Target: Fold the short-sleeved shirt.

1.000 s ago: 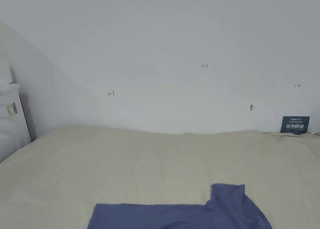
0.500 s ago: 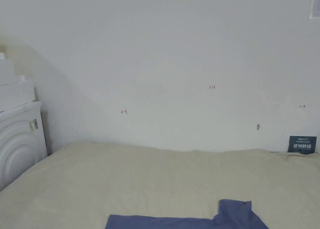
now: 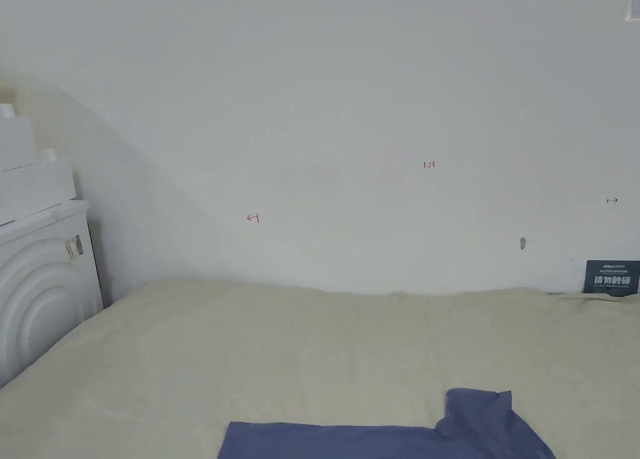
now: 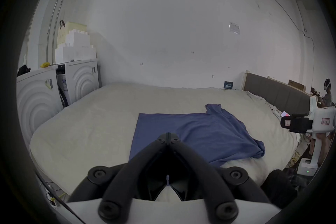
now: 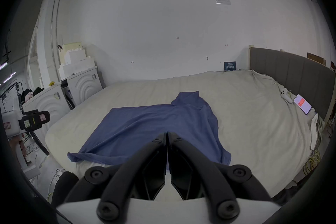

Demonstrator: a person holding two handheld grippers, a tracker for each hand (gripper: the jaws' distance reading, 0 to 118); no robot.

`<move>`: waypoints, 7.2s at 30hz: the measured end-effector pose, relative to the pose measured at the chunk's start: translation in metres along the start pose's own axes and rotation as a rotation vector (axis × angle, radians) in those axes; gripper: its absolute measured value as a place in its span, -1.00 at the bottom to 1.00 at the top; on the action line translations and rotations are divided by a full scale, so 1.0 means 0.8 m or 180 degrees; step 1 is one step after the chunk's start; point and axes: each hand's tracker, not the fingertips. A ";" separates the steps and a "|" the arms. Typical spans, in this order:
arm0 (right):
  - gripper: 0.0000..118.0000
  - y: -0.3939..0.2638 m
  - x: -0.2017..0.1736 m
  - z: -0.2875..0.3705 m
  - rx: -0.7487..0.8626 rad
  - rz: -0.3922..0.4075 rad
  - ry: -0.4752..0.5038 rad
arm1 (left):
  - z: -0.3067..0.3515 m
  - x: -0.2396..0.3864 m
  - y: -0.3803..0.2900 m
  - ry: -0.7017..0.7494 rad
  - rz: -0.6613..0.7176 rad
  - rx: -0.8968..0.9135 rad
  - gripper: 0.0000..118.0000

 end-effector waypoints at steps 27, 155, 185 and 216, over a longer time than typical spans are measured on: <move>-0.96 -0.007 0.029 -0.091 -0.0407 -0.0270 0.0108 | -0.422 -0.089 0.068 0.0178 -0.0216 -0.0930 0.39; -0.93 0.554 0.051 -0.196 0.0962 0.0625 -0.0393 | -0.217 -0.135 0.458 -0.0113 0.0184 0.0861 -0.91; -0.93 0.500 0.065 -0.438 0.0510 0.0361 -0.0420 | -0.457 -0.176 0.377 0.0112 0.0339 0.0285 -0.91; -0.93 -0.120 0.148 0.000 -0.0899 -0.0598 -0.0274 | -0.009 -0.152 -0.134 -0.0229 0.0961 -0.1000 -0.91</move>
